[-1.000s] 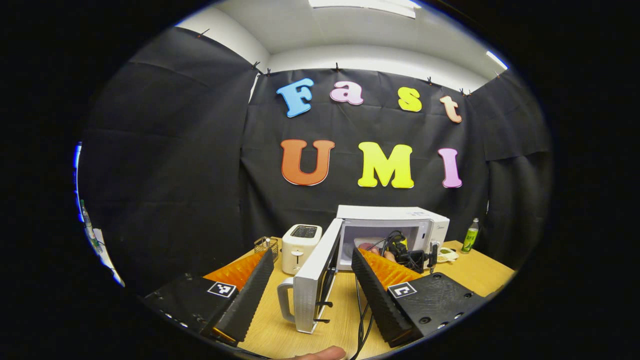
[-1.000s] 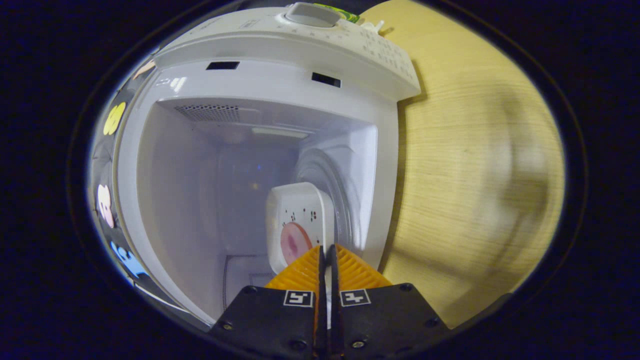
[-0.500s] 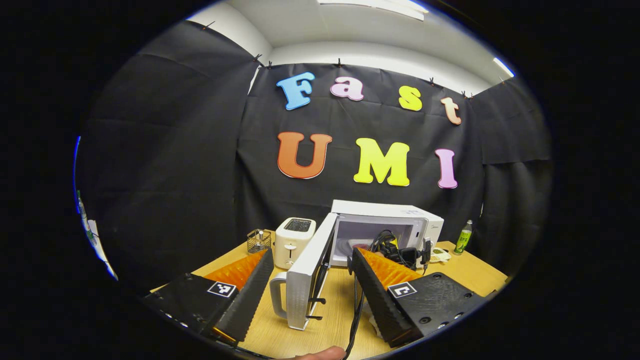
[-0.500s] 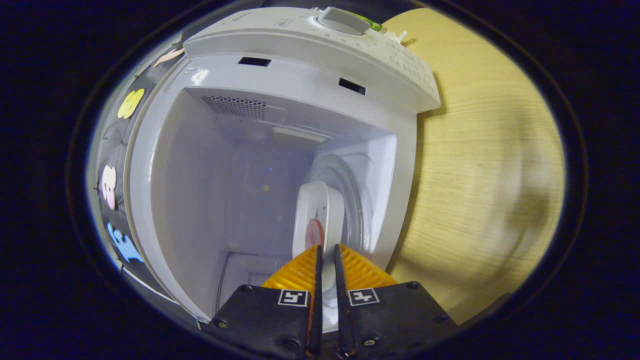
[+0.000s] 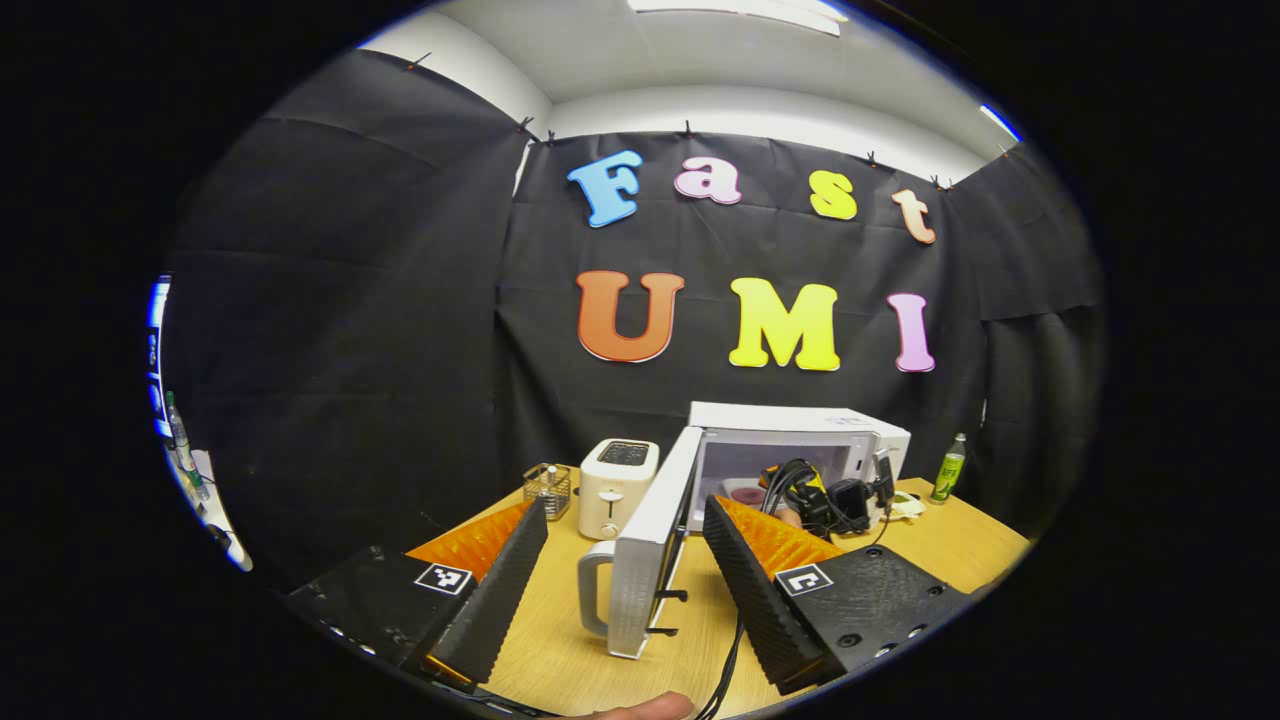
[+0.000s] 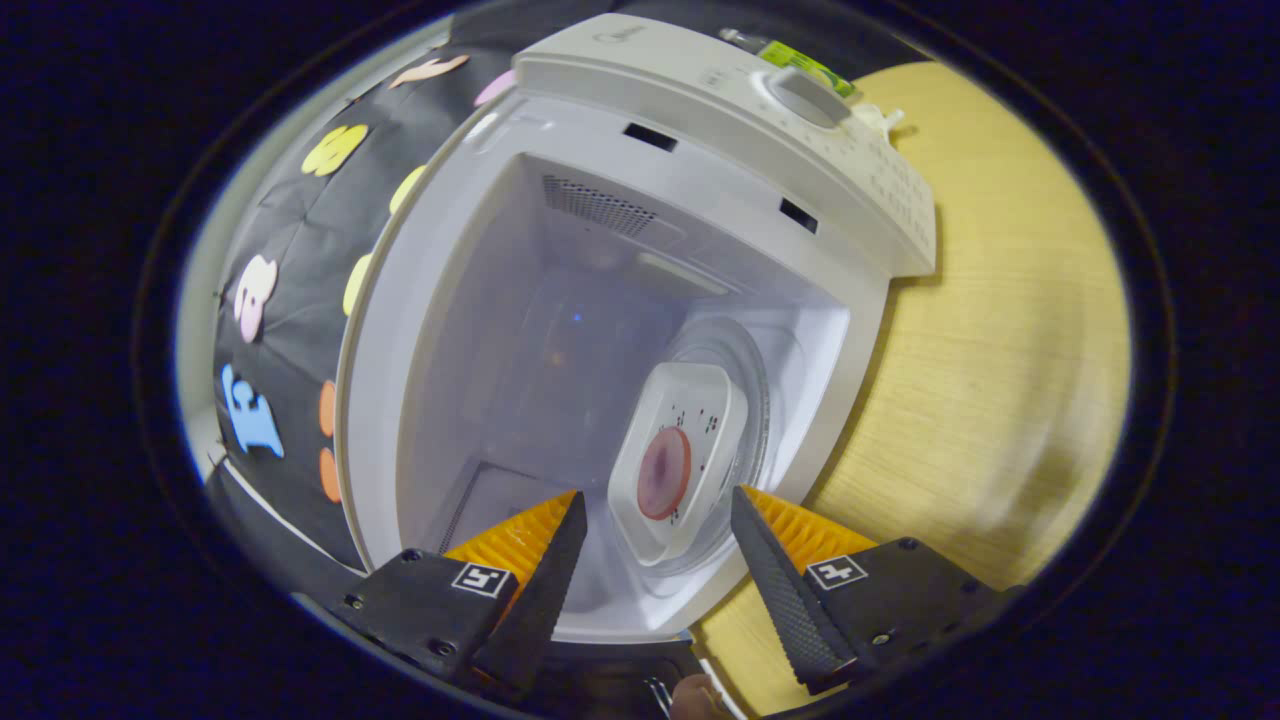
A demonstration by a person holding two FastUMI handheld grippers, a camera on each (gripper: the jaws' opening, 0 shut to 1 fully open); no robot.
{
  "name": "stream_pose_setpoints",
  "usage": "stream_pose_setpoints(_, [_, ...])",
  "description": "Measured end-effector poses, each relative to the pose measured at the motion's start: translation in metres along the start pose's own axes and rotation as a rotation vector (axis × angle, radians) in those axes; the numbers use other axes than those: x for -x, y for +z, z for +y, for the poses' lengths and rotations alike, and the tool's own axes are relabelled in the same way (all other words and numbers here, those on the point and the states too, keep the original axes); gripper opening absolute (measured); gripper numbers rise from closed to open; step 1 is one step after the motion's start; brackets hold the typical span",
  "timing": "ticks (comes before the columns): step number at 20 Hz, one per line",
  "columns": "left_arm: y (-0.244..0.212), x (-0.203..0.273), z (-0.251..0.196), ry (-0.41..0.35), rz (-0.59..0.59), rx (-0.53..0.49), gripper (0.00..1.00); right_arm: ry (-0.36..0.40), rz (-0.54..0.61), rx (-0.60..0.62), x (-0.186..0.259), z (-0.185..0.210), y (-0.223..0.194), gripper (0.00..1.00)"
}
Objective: Open the microwave oven with the left hand, put the food in, and close the microwave oven.
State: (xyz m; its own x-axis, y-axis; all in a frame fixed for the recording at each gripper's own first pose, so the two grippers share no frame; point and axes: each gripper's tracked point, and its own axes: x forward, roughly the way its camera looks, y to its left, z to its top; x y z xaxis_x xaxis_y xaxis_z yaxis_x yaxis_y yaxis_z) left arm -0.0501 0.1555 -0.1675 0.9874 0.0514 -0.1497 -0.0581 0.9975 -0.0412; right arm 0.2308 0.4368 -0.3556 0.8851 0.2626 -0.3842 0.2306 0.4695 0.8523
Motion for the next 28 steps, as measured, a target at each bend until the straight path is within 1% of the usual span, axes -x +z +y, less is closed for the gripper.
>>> stream_pose_setpoints(1, [0.0,0.001,0.007,0.022,-0.003,-0.009,0.94,0.015,0.016,0.08,0.006,0.004,-0.005,0.93])
stream_pose_setpoints(2, [-0.002,0.001,0.013,0.043,-0.008,-0.022,0.94,0.02,0.029,0.158,0.011,0.005,-0.008,0.81])
stream_pose_setpoints(3, [-0.003,0.002,0.018,0.058,-0.014,-0.038,0.94,0.024,0.033,0.242,0.016,0.006,-0.009,0.93])
stream_pose_setpoints(5, [-0.007,0.003,0.026,0.08,-0.013,-0.069,0.94,0.029,0.018,0.421,0.028,0.008,-0.005,0.98])
stream_pose_setpoints(7, [-0.011,0.002,0.037,0.109,0.001,-0.091,0.94,0.055,-0.011,0.565,0.043,0.015,0.003,0.98])
stream_pose_setpoints(8, [-0.014,0.0,0.042,0.123,0.006,-0.099,0.94,0.07,-0.01,0.624,0.051,0.019,0.005,0.87])
stream_pose_setpoints(9, [-0.016,0.0,0.046,0.131,0.016,-0.101,0.94,0.082,-0.008,0.669,0.06,0.02,0.008,0.87])
stream_pose_setpoints(10, [-0.019,0.0,0.047,0.123,0.026,-0.102,0.79,0.097,0.007,0.704,0.071,0.022,0.011,0.89])
stream_pose_setpoints(11, [-0.02,0.0,0.049,0.122,0.028,-0.104,0.86,0.103,0.014,0.738,0.085,0.023,0.018,1.0])
stream_pose_setpoints(12, [-0.017,-0.002,0.05,0.132,0.014,-0.11,0.84,0.108,0.011,0.765,0.096,0.024,0.027,0.91])
stream_pose_setpoints(13, [-0.014,-0.004,0.053,0.135,-0.009,-0.121,0.6,0.127,0.001,0.778,0.109,0.029,0.037,0.91])
stream_pose_setpoints(14, [-0.014,-0.005,0.055,0.138,-0.019,-0.131,0.63,0.151,-0.009,0.791,0.122,0.034,0.047,1.0])
stream_pose_setpoints(15, [-0.012,-0.007,0.06,0.148,-0.032,-0.127,0.52,0.171,-0.023,0.806,0.136,0.037,0.057,1.0])
stream_pose_setpoints(16, [-0.011,-0.009,0.066,0.16,-0.043,-0.118,0.41,0.188,-0.047,0.827,0.153,0.041,0.069,0.91])
stream_pose_setpoints(18, [-0.015,-0.012,0.071,0.164,-0.043,-0.087,0.05,0.221,-0.098,0.874,0.191,0.05,0.093,0.91])
stream_pose_setpoints(19, [-0.017,-0.011,0.072,0.162,-0.047,-0.078,0.08,0.232,-0.12,0.901,0.209,0.051,0.103,1.0])
stream_pose_setpoints(20, [-0.018,-0.022,0.078,0.153,-0.049,-0.079,0.01,0.244,-0.145,0.927,0.227,0.055,0.113,0.91])
stream_pose_setpoints(21, [-0.021,-0.026,0.078,0.144,-0.053,-0.085,0.01,0.252,-0.167,0.951,0.245,0.057,0.123,1.0])
stream_pose_setpoints(22, [-0.027,-0.03,0.078,0.128,-0.047,-0.089,0.01,0.261,-0.186,0.98,0.262,0.059,0.131,0.91])
stream_pose_setpoints(23, [-0.035,-0.035,0.077,0.11,-0.032,-0.093,0.01,0.263,-0.202,1.01,0.277,0.061,0.139,1.0])
stream_pose_setpoints(24, [-0.044,-0.041,0.075,0.096,-0.018,-0.09,0.01,0.266,-0.221,1.041,0.292,0.063,0.146,1.0])
stream_pose_setpoints(25, [-0.052,-0.046,0.074,0.081,-0.006,-0.087,0.01,0.265,-0.233,1.068,0.308,0.063,0.15,0.91])
stream_pose_setpoints(26, [-0.061,-0.045,0.066,0.043,0.001,-0.082,0.01,0.265,-0.23,1.088,0.321,0.061,0.152,1.0])
stream_pose_setpoints(27, [-0.068,-0.049,0.06,-0.006,0.002,-0.07,0.01,0.273,-0.225,1.097,0.337,0.061,0.151,1.0])
stream_pose_setpoints(28, [-0.072,-0.056,0.056,-0.042,0.001,-0.053,0.01,0.28,-0.22,1.099,0.35,0.059,0.153,0.91])
